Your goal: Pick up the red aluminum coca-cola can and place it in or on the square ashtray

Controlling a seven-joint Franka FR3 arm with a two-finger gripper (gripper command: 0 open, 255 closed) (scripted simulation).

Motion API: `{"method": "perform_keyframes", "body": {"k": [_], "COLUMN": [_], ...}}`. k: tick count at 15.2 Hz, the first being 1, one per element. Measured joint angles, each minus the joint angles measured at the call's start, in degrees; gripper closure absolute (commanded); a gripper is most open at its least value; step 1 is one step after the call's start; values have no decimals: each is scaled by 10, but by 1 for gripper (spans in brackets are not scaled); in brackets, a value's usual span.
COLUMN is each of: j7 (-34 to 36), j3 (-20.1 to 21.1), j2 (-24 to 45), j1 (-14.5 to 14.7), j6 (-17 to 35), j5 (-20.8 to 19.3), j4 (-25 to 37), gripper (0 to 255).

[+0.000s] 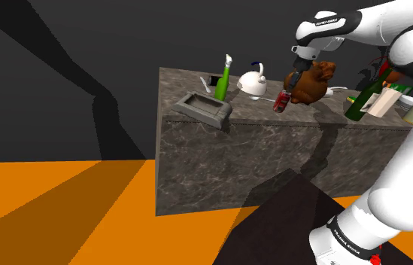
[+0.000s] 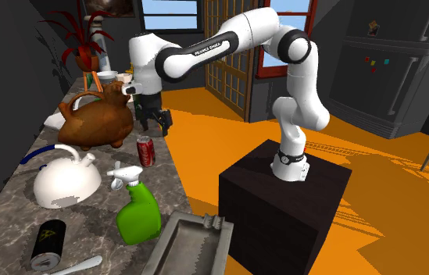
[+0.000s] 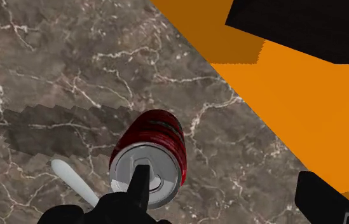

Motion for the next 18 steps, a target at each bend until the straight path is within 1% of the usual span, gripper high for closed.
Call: {"method": "perform_keyframes", "body": {"k": [3,4,5,7,12,18], "j7": [-36,-45,-49,-52,-57,-58], "j3": [3,5,5,7,9,10], "j2": [82,102,109,119,124,127], "j1": [-33,-42,-46,-49,-48,-48], "j6": [-16,-22,-22,-13,21,25], "j5": [42,51,54,59,63,64], "j4": [86,109,115,115,84,83], "gripper": [0,0,0,0,0,0]}}
